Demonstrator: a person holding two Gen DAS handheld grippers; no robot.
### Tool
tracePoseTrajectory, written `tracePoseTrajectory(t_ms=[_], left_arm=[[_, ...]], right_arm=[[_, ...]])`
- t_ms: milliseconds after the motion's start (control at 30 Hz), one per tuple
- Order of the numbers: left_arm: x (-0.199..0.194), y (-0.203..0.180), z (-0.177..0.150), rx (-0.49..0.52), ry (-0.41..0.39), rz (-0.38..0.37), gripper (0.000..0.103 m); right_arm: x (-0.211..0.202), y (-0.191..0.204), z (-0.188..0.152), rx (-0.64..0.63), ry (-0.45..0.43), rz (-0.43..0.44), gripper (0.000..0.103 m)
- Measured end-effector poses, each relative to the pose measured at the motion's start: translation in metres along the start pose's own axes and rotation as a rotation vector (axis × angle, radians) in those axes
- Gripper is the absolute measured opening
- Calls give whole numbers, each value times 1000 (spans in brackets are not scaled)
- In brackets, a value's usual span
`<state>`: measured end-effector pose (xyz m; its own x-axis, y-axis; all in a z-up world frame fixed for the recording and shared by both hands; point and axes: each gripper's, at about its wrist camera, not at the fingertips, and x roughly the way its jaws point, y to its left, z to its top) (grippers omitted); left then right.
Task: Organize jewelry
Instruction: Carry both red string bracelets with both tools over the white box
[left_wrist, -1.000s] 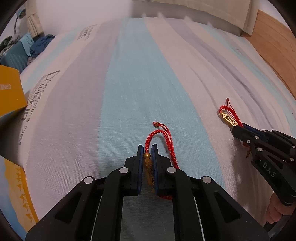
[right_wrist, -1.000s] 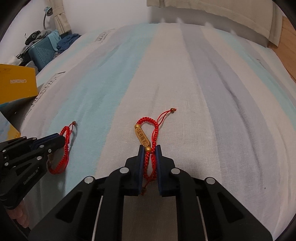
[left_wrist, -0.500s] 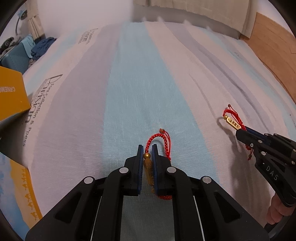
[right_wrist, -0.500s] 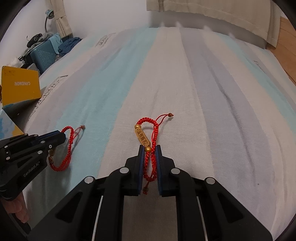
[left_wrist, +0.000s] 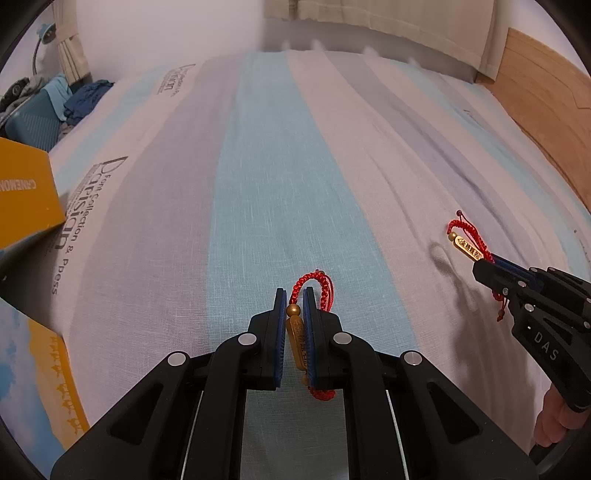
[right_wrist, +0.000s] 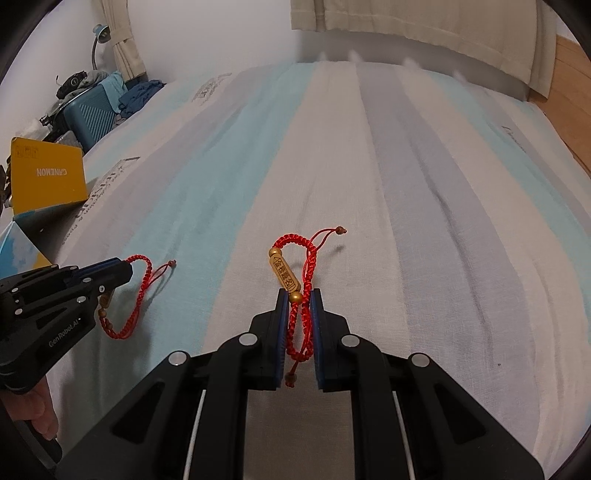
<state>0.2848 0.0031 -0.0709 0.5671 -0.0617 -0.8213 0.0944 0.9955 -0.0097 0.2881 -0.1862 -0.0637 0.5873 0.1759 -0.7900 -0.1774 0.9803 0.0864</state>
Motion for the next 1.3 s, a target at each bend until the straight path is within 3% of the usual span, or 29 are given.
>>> tracePoseTrajectory(t_ms=[467,933,1300], left_arm=[[-13,-7,2,9,-4,-3,8],[-60,-12,7,13,-34,-6,8],[-94,-14,-7,3,-41,5,8]], right_arm=[[-12,-2,-6,25,28,4,11],[-50,6,-7,45,38,17,11],[-79,21,-22,53,38,36,11]])
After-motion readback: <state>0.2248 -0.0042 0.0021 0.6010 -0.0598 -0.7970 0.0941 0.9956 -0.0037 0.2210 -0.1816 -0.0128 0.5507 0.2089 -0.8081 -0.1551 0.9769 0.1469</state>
